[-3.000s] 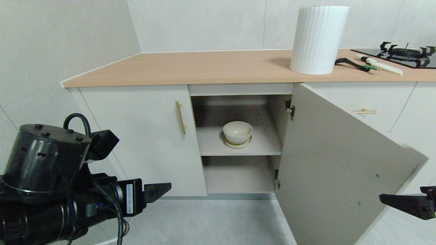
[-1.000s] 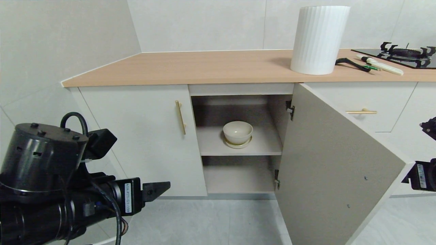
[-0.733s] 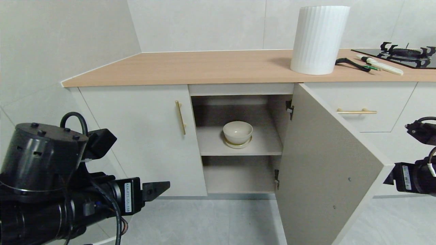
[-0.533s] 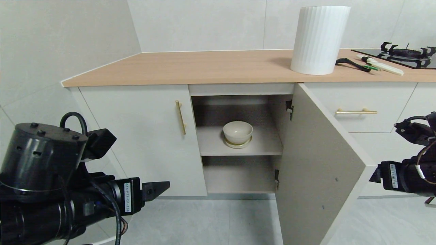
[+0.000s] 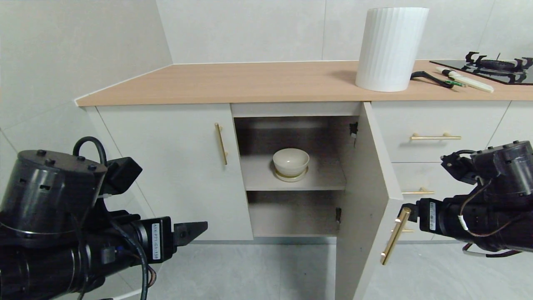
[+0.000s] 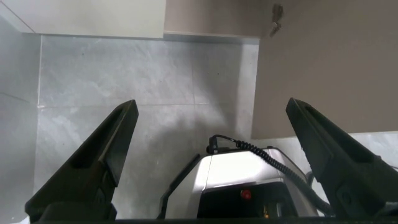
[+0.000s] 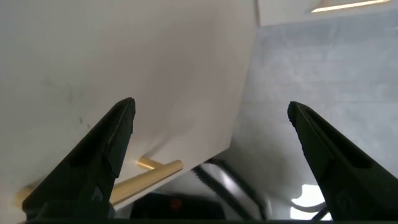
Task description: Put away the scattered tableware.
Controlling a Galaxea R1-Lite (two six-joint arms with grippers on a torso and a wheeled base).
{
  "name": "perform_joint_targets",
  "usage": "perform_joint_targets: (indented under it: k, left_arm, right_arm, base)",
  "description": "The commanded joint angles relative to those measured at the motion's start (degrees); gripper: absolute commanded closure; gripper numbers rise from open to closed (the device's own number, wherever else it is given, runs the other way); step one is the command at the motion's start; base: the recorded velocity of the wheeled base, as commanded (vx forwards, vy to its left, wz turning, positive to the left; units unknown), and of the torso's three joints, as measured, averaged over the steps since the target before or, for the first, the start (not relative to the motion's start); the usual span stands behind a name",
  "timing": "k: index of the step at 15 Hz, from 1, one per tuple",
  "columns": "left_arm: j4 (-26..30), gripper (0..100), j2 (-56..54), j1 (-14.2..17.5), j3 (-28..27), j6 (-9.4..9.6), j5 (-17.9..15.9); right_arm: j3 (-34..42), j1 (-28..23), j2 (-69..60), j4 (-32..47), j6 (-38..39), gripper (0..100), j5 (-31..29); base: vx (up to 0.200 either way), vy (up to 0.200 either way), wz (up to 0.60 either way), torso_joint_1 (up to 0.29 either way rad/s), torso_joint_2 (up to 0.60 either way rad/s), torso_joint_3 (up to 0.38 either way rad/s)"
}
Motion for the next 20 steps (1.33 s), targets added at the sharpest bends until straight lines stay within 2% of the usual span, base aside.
perform_joint_targets:
  k: [1,3,7,12,14,17,20]
  left_arm:
    - [0.0,0,0.0,0.0,0.0,-0.01,0.0]
    - [0.0,0,-0.1,0.0,-0.1,-0.01,0.0]
    - [0.0,0,-0.9,0.0,-0.3,-0.01,0.1]
    - [0.0,0,-0.9,0.0,-0.3,-0.01,0.1]
    - [0.0,0,-1.0,0.1,-0.3,-0.01,0.2]
    - [-0.1,0,-1.5,0.1,-0.5,0.08,2.0]
    - [-0.1,0,-1.6,0.2,-0.8,0.08,2.2]
  right_arm:
    - [0.3,1.9,3.2,-1.2,1.1,0,0.0]
    - [0.1,2.7,4.7,-3.1,1.2,0,0.0]
    - [-0.5,4.5,9.3,-12.5,0.4,0,0.3]
    - [-4.8,4.6,13.9,-13.1,0.0,0,0.3]
    - [-8.7,4.9,17.1,-13.1,0.1,0,0.3]
    - [-12.5,5.6,21.2,-13.1,-1.0,0,0.3]
    - [-17.0,6.6,24.3,-13.1,-2.6,0,0.4]
  base:
    - [0.000,0.000,0.00,0.000,0.00,0.000]
    - [0.000,0.000,0.00,0.000,0.00,0.000]
    - [0.000,0.000,0.00,0.000,0.00,0.000]
    - [0.000,0.000,0.00,0.000,0.00,0.000]
    - [0.000,0.000,0.00,0.000,0.00,0.000]
    - [0.000,0.000,0.00,0.000,0.00,0.000]
    - [0.000,0.000,0.00,0.000,0.00,0.000]
